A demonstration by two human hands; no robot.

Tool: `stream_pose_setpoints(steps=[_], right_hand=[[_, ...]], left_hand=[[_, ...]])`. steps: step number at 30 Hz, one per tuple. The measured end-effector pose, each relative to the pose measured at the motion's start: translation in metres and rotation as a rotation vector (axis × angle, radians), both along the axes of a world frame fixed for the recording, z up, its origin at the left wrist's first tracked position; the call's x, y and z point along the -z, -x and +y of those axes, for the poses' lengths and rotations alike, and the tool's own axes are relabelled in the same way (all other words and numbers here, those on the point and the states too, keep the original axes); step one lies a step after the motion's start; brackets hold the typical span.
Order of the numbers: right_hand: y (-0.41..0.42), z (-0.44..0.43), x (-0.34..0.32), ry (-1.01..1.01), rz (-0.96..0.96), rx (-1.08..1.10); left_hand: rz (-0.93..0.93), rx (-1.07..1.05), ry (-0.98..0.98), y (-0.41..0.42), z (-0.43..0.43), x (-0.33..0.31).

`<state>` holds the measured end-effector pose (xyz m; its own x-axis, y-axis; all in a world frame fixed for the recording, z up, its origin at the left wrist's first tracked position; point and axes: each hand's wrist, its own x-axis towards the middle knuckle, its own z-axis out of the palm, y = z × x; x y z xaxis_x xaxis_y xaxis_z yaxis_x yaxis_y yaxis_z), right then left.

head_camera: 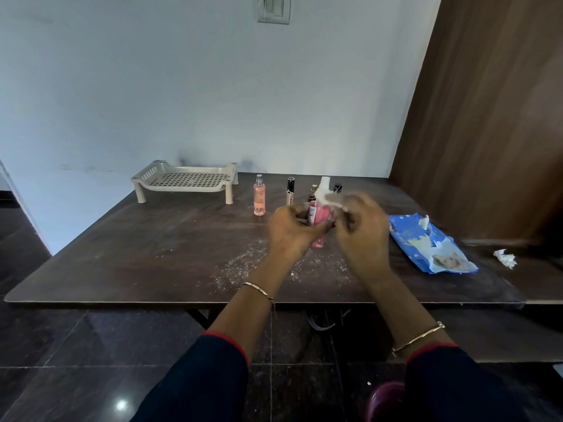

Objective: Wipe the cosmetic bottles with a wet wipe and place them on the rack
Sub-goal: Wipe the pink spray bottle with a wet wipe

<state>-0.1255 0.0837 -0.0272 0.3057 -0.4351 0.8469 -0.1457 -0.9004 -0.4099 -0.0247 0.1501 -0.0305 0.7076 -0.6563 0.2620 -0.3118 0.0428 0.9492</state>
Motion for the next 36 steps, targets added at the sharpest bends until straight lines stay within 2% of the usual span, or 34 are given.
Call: stream_pose_setpoints(steps=[2,7,9,11,15,18,21,25,27,30,33,36], right_hand=[[0.002,0.006,0.014,0.243,0.188,0.022],[0.004,0.002,0.017,0.381,0.419,0.061],[0.005,-0.002,0.010,0.384,0.396,0.081],[0.002,-0.002,0.008,0.355,0.276,0.096],[-0.004,0.010,0.021,0.069,-0.009,-0.021],[0.000,0.013,0.022,-0.139,-0.074,-0.054],[-0.001,0.005,0.013,-0.250,-0.120,0.022],[0.000,0.009,0.022,-0.289,-0.085,-0.049],[0.004,0.018,0.032,-0.236,-0.088,-0.083],[0.009,0.029,0.045,-0.093,-0.027,-0.131],[0.004,0.027,0.042,0.037,0.022,-0.036],[-0.009,0.020,0.024,0.029,0.031,0.066]], left_hand=[[-0.081,-0.027,-0.037,-0.001,-0.002,-0.001],[-0.226,-0.052,-0.092,-0.001,0.001,-0.002],[-0.300,-0.054,-0.101,-0.001,0.001,-0.003],[-0.321,-0.057,-0.068,-0.001,0.002,-0.005],[-0.099,0.081,0.065,-0.002,0.010,-0.005],[0.032,0.160,0.090,-0.007,0.018,0.003],[0.174,0.302,0.128,-0.009,0.024,0.008],[0.425,0.406,0.295,-0.006,0.024,0.010],[0.525,0.414,0.347,-0.009,0.021,0.013],[0.574,0.394,0.363,-0.009,0.017,0.018],[0.664,0.431,0.388,-0.003,0.015,0.016],[0.804,0.485,0.418,0.005,0.013,0.016]])
